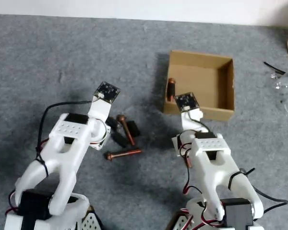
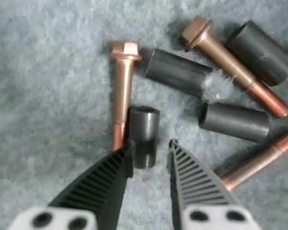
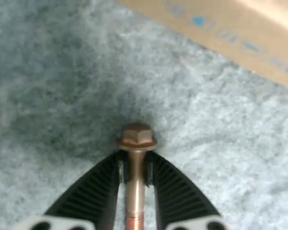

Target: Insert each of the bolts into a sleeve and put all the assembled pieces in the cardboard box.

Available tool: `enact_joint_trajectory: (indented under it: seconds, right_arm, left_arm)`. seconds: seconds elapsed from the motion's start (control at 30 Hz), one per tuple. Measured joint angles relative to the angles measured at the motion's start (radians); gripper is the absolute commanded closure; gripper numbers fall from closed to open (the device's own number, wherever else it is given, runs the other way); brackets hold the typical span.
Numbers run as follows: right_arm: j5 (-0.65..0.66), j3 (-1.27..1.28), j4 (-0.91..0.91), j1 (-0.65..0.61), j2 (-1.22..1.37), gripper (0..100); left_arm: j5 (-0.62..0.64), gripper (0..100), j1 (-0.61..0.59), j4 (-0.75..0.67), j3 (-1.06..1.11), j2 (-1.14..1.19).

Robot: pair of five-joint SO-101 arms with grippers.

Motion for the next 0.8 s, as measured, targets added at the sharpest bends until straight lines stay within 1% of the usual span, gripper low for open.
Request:
enact_joint_trajectory:
  seconds: [0.13, 0.37, 0.8]
  right_arm:
    - [0.000, 0.000, 0.000, 0.000, 0.000, 99.5]
    - [0.000, 0.000, 0.000, 0.000, 0.000, 99.5]
    - [0.000, 0.000, 0.000, 0.000, 0.000, 99.5]
  left_arm:
    - [-0.011, 87, -0.002, -0.040, -0.009, 0.052]
    - [-0.011, 87, 0.005, -0.044, -0.068, 0.178]
    - [-0.012, 87, 0.018, -0.044, -0.084, 0.196]
